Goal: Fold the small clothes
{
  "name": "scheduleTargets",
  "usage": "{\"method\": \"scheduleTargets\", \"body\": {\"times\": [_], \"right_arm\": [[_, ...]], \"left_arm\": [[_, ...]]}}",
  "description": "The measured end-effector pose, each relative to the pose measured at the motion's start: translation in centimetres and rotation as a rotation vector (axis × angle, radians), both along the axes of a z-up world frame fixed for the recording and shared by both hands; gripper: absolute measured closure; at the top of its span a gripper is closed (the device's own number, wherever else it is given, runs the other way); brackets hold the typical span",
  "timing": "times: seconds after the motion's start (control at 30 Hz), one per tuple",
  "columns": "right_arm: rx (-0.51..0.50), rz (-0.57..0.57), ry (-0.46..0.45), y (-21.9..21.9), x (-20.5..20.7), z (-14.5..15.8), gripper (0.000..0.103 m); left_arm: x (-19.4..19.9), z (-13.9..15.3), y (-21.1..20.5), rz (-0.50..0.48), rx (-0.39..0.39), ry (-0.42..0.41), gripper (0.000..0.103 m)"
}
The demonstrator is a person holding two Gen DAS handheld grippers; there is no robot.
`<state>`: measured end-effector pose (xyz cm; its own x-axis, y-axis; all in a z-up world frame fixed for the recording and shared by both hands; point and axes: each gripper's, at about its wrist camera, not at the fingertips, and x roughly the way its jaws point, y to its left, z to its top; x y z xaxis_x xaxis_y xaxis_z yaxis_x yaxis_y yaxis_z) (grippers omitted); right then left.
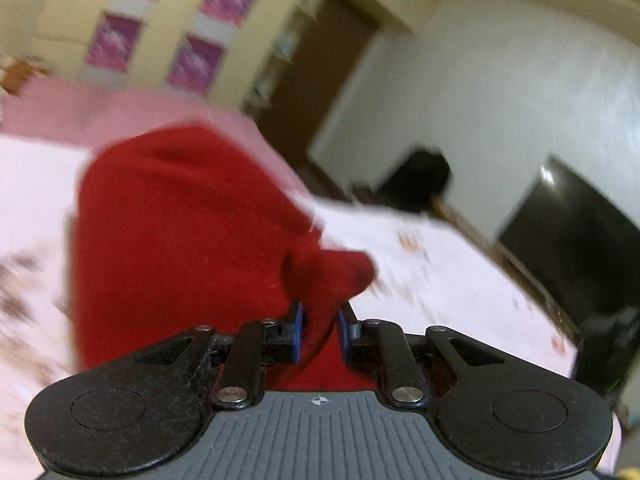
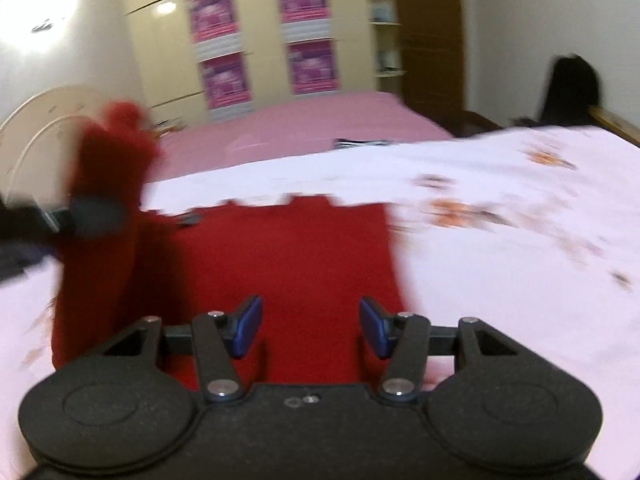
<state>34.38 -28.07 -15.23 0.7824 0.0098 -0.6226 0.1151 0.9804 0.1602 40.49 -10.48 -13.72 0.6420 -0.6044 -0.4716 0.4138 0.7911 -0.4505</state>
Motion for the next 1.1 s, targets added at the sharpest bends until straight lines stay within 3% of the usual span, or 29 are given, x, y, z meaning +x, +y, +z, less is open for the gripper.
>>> {"method": "scheduleTargets", "body": {"times": [0.13,0.3,0.37,0.43,0.47,0.63,0.77,0.8,0.83,0.9,0.93,1.0,1.07,1.1], "right_arm": [[0.029,-0.096,0.032,-4.3,-2.6,-0.8,0.05],[0.154,-0.107,0.011,-6.4,-4.3,-0.9,0.048],[0.229,-0.071,0.002,-6.3,-4.2,-0.7,0.048],[0.26,-0.02,-0.006,-5.8,-3.7,-0.2,0.04],[0.266,0.008,-0.009,-5.2,-3.2,-0.1,0.037],[0.359,0.089,0.066,-2.9,1.3,-1.4,0.036],[0.409,0.108,0.155,-2.4,3.7,-2.9,0.038],[0.424,0.11,0.16,-2.5,3.8,-3.0,0.041],[0.446,0.117,0.165,-2.5,3.8,-3.1,0.058],[0.485,0.131,0.168,-2.7,4.0,-3.0,0.077],[0.506,0.147,0.165,-2.8,3.9,-2.8,0.079],[0.537,0.168,0.163,-3.0,4.4,-2.6,0.075],[0.539,0.192,0.137,-2.9,5.0,-2.5,0.062],[0.529,0.193,0.125,-2.8,5.3,-2.4,0.049]], "left_arm": [[-0.1,-3.1,-2.1,-0.048,0.113,0.116,0.085],[-2.7,-1.1,0.1,-0.064,0.138,0.097,0.084],[-3.3,0.0,2.2,-0.018,0.129,0.087,0.069],[-3.8,0.9,4.7,0.066,0.096,0.071,0.018],[-3.8,1.6,5.9,0.121,0.089,0.047,0.014],[-0.2,2.1,8.9,0.273,0.091,0.05,0.014],[3.9,0.7,8.6,0.313,0.117,0.08,0.014],[4.6,0.1,8.1,0.314,0.129,0.088,0.014],[5.0,-0.4,7.9,0.316,0.133,0.097,0.014],[5.5,-1.5,7.1,0.32,0.132,0.111,0.014],[5.9,-1.8,7.1,0.321,0.133,0.112,0.014],[6.1,-2.3,6.8,0.32,0.136,0.118,0.014],[6.3,-2.8,6.7,0.315,0.138,0.13,0.014],[6.3,-2.9,6.6,0.313,0.135,0.134,0.014]]}}
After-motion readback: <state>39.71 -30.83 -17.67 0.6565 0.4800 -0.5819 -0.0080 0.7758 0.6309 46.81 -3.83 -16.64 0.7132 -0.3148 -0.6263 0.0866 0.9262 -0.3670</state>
